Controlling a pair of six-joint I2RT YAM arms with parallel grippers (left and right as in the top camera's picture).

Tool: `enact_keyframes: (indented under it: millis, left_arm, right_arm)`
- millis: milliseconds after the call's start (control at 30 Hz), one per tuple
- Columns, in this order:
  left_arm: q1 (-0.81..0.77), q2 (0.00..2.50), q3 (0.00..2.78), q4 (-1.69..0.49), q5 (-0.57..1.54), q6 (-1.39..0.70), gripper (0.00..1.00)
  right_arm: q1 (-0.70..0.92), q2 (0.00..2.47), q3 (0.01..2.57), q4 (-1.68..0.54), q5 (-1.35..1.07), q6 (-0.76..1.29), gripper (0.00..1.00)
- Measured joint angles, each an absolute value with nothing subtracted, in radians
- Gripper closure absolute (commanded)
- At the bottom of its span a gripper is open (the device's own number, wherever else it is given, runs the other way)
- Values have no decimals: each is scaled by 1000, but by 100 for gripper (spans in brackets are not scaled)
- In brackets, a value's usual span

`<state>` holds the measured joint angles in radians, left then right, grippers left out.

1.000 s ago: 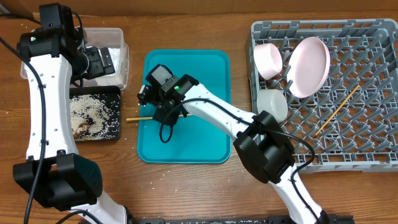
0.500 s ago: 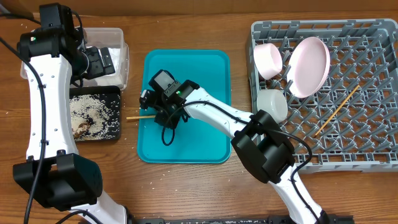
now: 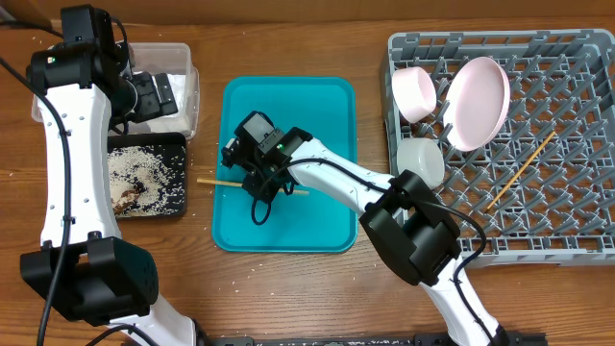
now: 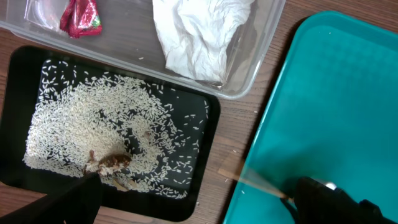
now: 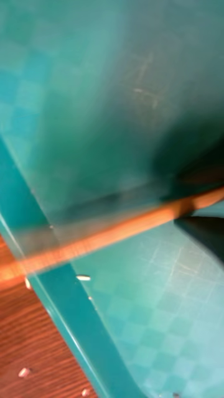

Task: Sort waste into correct bins and load items into the dishwasher
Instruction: 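Carry the chopstick to the dish rack and insert it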

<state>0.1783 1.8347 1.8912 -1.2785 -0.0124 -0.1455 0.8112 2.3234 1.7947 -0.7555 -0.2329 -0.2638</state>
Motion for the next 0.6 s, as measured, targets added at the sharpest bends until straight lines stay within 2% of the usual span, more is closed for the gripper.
enact_keyframes:
  millis: [167, 367, 600]
  left_arm:
    - [178, 1835, 1891, -1279, -12, -146, 0]
    - [178, 1835, 1891, -1279, -12, -146, 0]
    - [178, 1835, 1891, -1279, -12, -146, 0]
  right_arm:
    - [808, 2320, 1798, -790, -220, -149, 96]
    - [778, 2321, 1865, -997, -197, -44, 96]
    - [676, 2321, 2202, -1323, -172, 131, 96]
